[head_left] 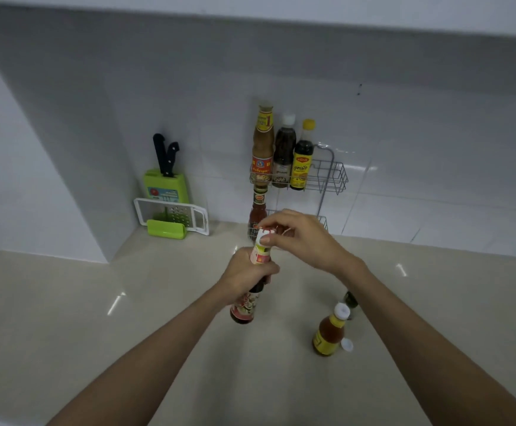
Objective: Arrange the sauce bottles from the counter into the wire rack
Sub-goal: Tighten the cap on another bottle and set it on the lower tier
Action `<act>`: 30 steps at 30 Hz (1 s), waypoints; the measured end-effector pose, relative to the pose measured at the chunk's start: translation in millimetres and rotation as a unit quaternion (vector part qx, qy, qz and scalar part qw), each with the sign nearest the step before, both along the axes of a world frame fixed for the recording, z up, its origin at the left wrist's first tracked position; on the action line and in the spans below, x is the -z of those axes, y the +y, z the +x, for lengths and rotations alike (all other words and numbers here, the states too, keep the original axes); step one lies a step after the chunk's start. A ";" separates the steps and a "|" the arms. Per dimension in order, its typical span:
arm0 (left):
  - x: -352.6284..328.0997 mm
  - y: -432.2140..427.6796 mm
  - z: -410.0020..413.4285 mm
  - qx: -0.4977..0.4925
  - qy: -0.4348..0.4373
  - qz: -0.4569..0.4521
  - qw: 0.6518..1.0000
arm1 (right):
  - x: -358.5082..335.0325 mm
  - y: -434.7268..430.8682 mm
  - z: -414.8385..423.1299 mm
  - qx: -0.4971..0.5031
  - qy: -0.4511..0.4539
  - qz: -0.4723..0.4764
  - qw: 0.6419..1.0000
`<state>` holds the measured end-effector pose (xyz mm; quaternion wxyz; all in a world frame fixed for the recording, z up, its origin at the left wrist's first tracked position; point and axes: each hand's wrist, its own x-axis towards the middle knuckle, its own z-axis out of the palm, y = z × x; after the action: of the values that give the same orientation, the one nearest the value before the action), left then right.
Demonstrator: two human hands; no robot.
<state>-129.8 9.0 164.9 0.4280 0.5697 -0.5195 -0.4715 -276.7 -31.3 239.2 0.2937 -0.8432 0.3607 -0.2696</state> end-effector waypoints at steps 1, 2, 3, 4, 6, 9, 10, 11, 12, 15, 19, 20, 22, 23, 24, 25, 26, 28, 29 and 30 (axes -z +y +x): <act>-10.7 -1.2 4.3 0.042 0.031 0.003 0.999 | -12.3 -4.9 -0.4 -0.030 -0.013 0.042 0.999; -20.4 -2.1 9.4 0.094 0.062 0.004 0.994 | -25.1 -10.0 -1.5 -0.067 -0.023 0.086 0.994; -27.5 -2.6 13.4 0.149 0.091 0.008 0.985 | -37.0 -14.3 -3.6 -0.106 -0.026 0.121 0.987; -33.8 -2.9 16.5 0.197 0.116 0.013 0.973 | -48.0 -18.4 -5.4 -0.140 -0.022 0.143 0.980; -41.6 -3.7 19.8 0.264 0.154 0.035 0.951 | -66.6 -25.2 -8.0 -0.191 0.003 0.170 0.967; -44.3 -4.0 19.8 0.314 0.174 0.056 0.932 | -83.6 -31.1 -8.5 -0.221 0.064 0.171 0.958; -42.9 -3.8 19.8 0.321 0.172 0.059 0.929 | -85.9 -32.4 -8.0 -0.222 0.082 0.167 0.957; -41.2 -3.7 19.9 0.325 0.169 0.061 0.929 | -86.6 -33.5 -7.2 -0.222 0.097 0.161 0.957; -39.9 -3.5 19.9 0.326 0.166 0.064 0.929 | -86.3 -34.3 -6.5 -0.222 0.107 0.154 0.957; -38.0 -2.8 18.8 0.342 0.186 0.084 0.917 | -82.5 -35.7 -7.1 -0.230 0.107 0.163 0.953; -40.7 -3.7 19.0 0.400 0.236 0.118 0.878 | -79.1 -39.4 -10.9 -0.243 0.084 0.211 0.943; -41.9 -4.6 19.2 0.406 0.240 0.121 0.873 | -79.8 -40.0 -11.2 -0.240 0.084 0.214 0.943; -42.5 -8.8 19.0 0.399 0.225 0.120 0.881 | -81.3 -41.3 -10.9 -0.221 0.090 0.213 0.947; -42.4 -11.3 18.9 0.386 0.211 0.114 0.891 | -82.3 -41.3 -9.8 -0.205 0.096 0.210 0.951; -42.1 -13.4 18.9 0.368 0.193 0.105 0.904 | -82.7 -40.8 -8.0 -0.190 0.106 0.197 0.956; -41.4 -15.7 18.5 0.344 0.173 0.091 0.918 | -81.7 -40.2 -6.4 -0.177 0.124 0.160 0.963; -40.9 -18.0 18.0 0.317 0.152 0.076 0.933 | -80.1 -39.2 -4.7 -0.163 0.153 0.099 0.970; -40.1 -22.1 18.1 0.267 0.113 0.046 0.956 | -74.5 -36.3 -2.2 -0.141 0.209 -0.031 0.967; -39.1 -23.9 18.9 0.252 0.096 0.036 0.962 | -70.1 -35.5 -2.1 -0.138 0.224 -0.080 0.961; -39.2 -25.0 19.7 0.248 0.081 0.033 0.965 | -66.2 -33.8 -2.4 -0.141 0.234 -0.115 0.955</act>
<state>-110.2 -16.1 204.1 0.3191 0.3971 -0.5921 -0.6244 -279.1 -65.1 305.4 0.1370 -0.9529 0.2639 -0.0599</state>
